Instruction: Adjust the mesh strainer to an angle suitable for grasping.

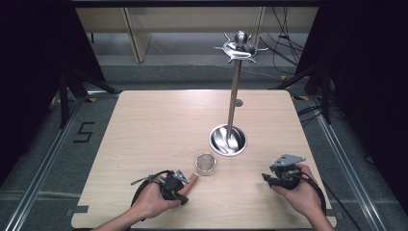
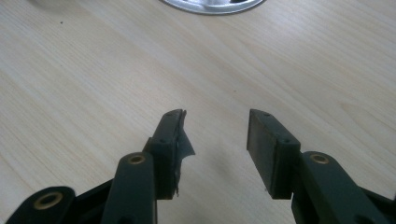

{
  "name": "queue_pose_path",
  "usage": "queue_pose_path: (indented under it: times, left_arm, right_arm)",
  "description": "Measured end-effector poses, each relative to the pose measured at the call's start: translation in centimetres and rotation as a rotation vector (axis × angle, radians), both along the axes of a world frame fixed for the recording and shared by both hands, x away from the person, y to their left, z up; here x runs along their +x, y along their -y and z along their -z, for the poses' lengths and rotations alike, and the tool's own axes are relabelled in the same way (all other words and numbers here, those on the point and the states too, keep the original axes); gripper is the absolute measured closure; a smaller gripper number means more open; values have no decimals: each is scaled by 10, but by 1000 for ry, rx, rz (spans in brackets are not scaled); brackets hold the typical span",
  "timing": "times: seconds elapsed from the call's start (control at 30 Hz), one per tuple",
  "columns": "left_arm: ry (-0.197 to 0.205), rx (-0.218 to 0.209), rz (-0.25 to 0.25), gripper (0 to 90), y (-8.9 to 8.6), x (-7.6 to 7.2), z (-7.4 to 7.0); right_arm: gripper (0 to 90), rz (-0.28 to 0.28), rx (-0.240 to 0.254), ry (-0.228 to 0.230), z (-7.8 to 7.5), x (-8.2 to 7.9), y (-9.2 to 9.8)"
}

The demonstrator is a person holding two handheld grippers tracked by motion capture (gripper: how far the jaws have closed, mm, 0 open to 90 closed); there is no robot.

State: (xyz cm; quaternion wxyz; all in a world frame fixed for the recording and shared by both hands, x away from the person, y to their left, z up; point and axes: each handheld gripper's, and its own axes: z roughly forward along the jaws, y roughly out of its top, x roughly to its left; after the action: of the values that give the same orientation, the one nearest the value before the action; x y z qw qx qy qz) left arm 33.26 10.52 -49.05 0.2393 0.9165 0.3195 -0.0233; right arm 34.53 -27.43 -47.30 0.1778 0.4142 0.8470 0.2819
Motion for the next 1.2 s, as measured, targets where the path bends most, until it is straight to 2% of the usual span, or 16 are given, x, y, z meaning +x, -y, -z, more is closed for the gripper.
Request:
queue_pose_path:
  times: [0.1,0.2,0.43,0.47,0.53,0.6,0.67,0.7,0.77,0.8,0.83,0.87,0.97,1.0,1.03,1.2]
  left_arm:
    - [3,17,-24,892,-5,6,-1]
    - [1,32,-59,893,-13,18,-1]
    - [20,67,-184,892,-26,60,-3]
    - [28,106,-169,892,-30,69,-4]
    - [32,136,-192,892,-31,81,-6]
    - [52,151,-220,892,-32,93,-5]
    - [42,174,-222,892,-35,105,-7]
    - [41,175,-264,892,-36,115,-7]
    - [38,198,-253,892,-38,120,-8]
    - [43,177,-294,891,-37,123,-7]
    - [41,184,-293,891,-38,128,-8]
    - [29,166,-340,891,-37,131,-7]
    - [34,167,-369,883,-38,141,-7]
    - [70,179,-343,874,-41,146,-6]
    - [73,168,-359,861,-41,148,-6]
    - [82,125,-428,692,-44,145,-10]
  right_arm:
    - [568,-12,-6,15,1,1,1]
    - [568,-2,1,-2,0,0,0]
    - [567,1,8,-2,0,0,-1]
    - [567,0,7,-2,0,0,-1]
    - [567,1,10,-3,0,0,-1]
    - [566,-2,7,-2,1,0,0]
    - [566,-2,8,-3,1,1,0]
    - [566,-3,10,-3,1,1,0]
    - [566,-4,11,-3,1,1,0]
    - [566,-5,9,-3,1,0,0]
    - [566,-5,10,-3,1,0,0]
    - [566,-5,11,-3,1,0,0]
    - [566,-4,14,-4,1,0,0]
    - [566,-4,15,-6,1,1,0]
    - [566,-6,16,-7,1,1,0]
    - [563,-10,16,-7,2,0,0]
